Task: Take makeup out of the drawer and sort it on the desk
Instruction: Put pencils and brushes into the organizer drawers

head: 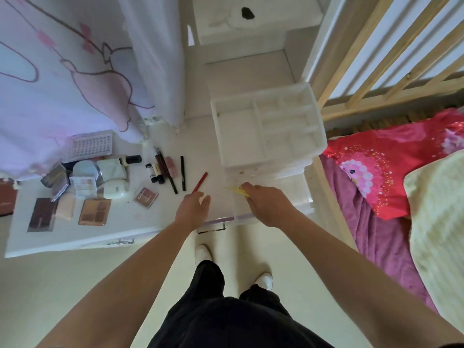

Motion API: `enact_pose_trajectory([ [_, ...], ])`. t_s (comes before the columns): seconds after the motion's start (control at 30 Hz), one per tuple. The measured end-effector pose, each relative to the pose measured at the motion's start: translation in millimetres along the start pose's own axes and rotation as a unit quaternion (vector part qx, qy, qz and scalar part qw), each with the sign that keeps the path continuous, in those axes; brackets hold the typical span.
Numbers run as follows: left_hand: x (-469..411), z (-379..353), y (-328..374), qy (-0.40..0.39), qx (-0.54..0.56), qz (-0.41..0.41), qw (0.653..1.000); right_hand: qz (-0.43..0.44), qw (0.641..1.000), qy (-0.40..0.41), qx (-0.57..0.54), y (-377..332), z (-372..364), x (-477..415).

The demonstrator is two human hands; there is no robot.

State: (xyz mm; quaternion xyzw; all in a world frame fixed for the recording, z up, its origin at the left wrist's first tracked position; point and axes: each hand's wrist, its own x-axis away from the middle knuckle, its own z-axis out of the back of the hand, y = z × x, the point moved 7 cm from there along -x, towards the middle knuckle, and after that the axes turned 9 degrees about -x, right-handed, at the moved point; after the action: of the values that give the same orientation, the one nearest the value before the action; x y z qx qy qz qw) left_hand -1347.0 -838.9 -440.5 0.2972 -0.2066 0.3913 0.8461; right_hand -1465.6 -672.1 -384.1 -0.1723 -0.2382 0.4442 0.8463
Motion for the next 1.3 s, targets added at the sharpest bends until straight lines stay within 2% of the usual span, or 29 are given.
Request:
enact_pose_trajectory([
  [0.17,1,40,-57,0.032,-0.092,0.004,0.995,0.012,0.997,-0.042,-0.065,-62,-13,-51],
  [0.33,-16,81,-113,0.045,-0.138,0.005,0.989,-0.086,0.975,-0.098,-0.181,-101,-41,-118],
  [0.47,-39,102,-137,0.022,-0.165,0.009,0.986,-0.139,0.971,-0.098,-0.167,-113,-47,-177],
  [0.67,-73,117,-164,-0.007,-0.248,-0.003,0.969,-0.166,0.975,-0.079,-0.125,-128,-50,-259],
  [0.77,-81,119,-185,0.004,-0.273,-0.027,0.962,-0.168,0.975,-0.087,-0.118,-136,-67,-292],
  [0.9,-88,122,-209,0.033,-0.270,-0.045,0.961,-0.153,0.963,-0.125,-0.183,-170,-97,-327],
  [1.07,-95,135,-230,0.063,-0.247,-0.025,0.967,-0.146,0.951,-0.161,-0.220,-206,-125,-347],
  [1.2,-97,143,-256,0.071,-0.240,0.003,0.968,-0.163,0.925,-0.130,-0.318,-211,-122,-345],
  [1.3,-98,144,-265,0.075,-0.235,0.016,0.969,-0.170,0.922,-0.053,-0.343,-193,-105,-330],
])
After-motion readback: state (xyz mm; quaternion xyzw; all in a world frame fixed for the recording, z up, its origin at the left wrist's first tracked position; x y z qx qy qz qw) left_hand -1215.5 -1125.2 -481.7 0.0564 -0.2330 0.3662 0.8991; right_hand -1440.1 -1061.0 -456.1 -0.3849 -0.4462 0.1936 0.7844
